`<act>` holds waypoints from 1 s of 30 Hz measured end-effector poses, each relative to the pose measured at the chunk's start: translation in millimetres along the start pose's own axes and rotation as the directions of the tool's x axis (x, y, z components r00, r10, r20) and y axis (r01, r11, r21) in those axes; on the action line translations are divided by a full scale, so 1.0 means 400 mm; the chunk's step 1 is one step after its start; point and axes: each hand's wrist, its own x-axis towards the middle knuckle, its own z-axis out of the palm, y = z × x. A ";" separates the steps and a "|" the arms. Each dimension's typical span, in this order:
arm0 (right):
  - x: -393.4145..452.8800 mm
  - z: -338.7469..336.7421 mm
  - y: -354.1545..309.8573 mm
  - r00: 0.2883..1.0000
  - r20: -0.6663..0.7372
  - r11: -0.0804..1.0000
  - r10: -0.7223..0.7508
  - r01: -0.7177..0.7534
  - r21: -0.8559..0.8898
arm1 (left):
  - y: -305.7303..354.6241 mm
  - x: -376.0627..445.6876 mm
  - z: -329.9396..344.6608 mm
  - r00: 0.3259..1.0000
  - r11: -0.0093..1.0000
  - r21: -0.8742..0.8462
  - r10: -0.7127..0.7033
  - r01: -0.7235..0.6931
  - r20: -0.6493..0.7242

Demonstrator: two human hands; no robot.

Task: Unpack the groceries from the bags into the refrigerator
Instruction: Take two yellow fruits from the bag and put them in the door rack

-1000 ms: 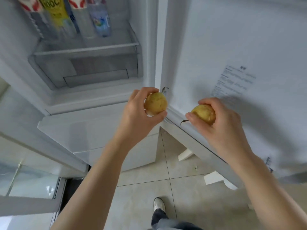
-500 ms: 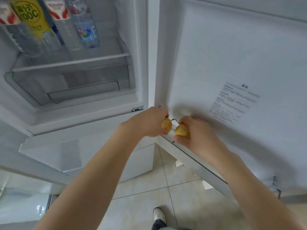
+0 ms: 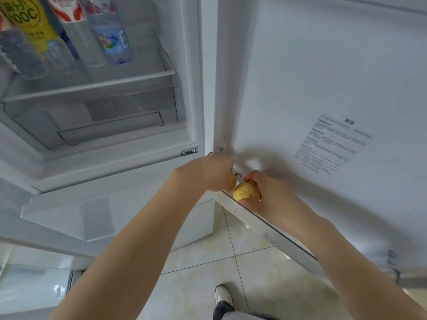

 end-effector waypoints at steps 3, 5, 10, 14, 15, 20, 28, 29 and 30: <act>-0.012 -0.010 0.006 1.000 0.005 1.000 0.004 -0.004 -0.018 | 0.005 -0.026 -0.013 1.000 0.999 -0.041 -0.009 0.009 -0.008; -0.023 -0.017 0.011 1.000 -0.004 0.999 -0.006 0.006 -0.033 | 0.004 -0.057 -0.021 0.998 0.996 -0.085 0.016 -0.021 -0.054; -0.094 -0.035 0.018 0.987 -0.132 0.996 -0.088 0.089 -0.003 | -0.009 -0.160 -0.001 0.934 0.964 -0.234 0.039 -0.129 -0.355; -0.188 -0.034 0.004 0.944 -0.282 0.981 -0.169 0.189 0.044 | -0.013 -0.242 0.062 0.798 0.882 -0.400 -0.046 -0.250 -0.600; -0.213 -0.028 0.002 0.934 -0.310 0.977 -0.179 0.207 0.059 | -0.008 -0.265 0.081 0.776 0.859 -0.435 -0.074 -0.270 -0.627; -0.349 0.012 -0.006 0.886 -0.408 0.955 -0.220 0.281 0.093 | 0.034 -0.374 0.200 0.726 0.788 -0.524 -0.148 -0.324 -0.671; -0.564 0.165 0.056 0.935 -0.349 0.963 -0.062 0.148 0.226 | 0.131 -0.509 0.421 0.867 0.735 -0.613 -0.069 -0.291 -0.494; -0.590 0.183 0.070 0.939 -0.341 0.965 -0.041 0.125 0.229 | 0.143 -0.522 0.450 0.881 0.739 -0.609 -0.044 -0.288 -0.471; -0.616 0.200 0.084 0.942 -0.334 0.970 -0.022 0.102 0.221 | 0.154 -0.535 0.478 0.891 0.753 -0.595 -0.025 -0.281 -0.453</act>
